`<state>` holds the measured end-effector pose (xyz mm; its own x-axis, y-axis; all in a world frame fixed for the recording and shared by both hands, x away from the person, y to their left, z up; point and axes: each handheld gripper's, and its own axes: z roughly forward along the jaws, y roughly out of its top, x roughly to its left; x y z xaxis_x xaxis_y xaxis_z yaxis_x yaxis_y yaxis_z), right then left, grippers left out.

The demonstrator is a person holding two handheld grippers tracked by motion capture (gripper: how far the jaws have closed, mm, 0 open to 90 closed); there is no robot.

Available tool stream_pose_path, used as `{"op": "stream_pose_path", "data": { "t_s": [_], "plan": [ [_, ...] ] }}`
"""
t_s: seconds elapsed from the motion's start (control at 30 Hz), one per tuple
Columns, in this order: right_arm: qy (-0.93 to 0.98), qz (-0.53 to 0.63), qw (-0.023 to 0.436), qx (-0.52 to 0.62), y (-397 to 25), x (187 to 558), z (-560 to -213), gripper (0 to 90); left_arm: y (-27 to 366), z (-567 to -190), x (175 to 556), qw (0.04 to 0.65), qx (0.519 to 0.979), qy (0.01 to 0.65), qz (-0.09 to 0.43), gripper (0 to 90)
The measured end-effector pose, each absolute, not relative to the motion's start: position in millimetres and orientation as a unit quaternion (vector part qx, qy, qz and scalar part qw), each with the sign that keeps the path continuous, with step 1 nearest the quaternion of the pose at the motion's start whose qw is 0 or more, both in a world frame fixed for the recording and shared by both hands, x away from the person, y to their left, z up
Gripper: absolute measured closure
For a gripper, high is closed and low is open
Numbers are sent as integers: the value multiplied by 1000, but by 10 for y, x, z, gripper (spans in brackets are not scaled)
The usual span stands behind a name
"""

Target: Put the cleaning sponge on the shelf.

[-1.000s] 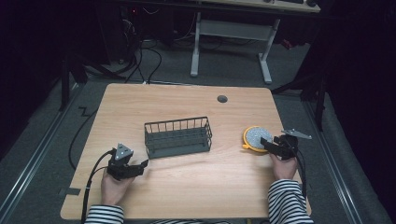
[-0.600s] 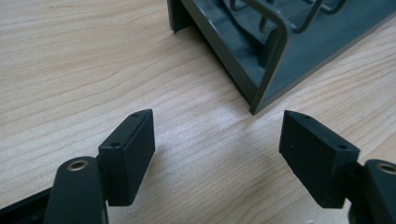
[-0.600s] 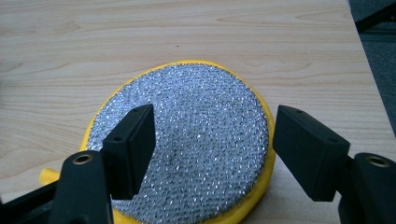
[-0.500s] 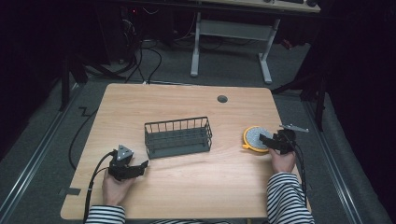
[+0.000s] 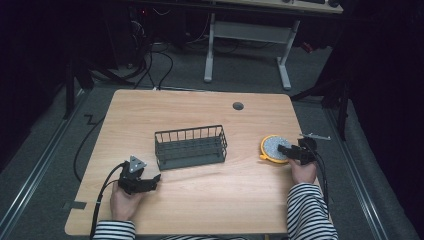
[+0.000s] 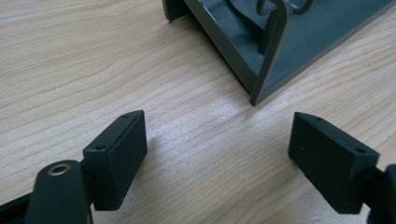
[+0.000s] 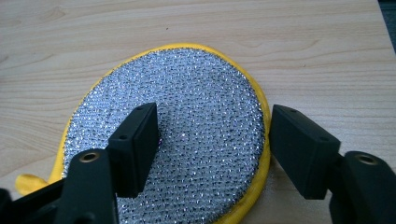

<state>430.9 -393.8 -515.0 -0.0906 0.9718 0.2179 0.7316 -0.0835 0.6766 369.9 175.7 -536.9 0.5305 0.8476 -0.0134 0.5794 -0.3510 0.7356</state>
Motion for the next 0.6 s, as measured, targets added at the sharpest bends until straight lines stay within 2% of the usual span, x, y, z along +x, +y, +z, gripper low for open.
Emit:
{"op": "stream_pose_path", "data": {
  "t_s": [0.07,0.2,0.33,0.4,0.43,0.5,0.6],
  "plan": [
    [661,341,173,645,-3944,4312,-5153,412,1757,-5370,3698,354,800,446,189,197],
    [666,343,169,641,-3961,4312,-5156,464,1757,-5370,3698,354,800,446,189,197],
    [676,338,167,633,-3960,4315,-5137,579,1757,-5370,3698,354,800,446,189,197],
    [678,338,168,631,-3961,4314,-5135,601,1757,-5369,3698,354,800,446,189,197],
    [681,337,172,627,-3959,4308,-5128,655,1758,-5370,3699,355,799,447,189,199],
    [684,336,177,623,-3953,4301,-5119,705,1758,-5369,3699,355,799,447,189,200],
    [687,334,182,619,-3945,4295,-5113,738,1759,-5369,3699,355,799,447,189,201]
  ]
}}
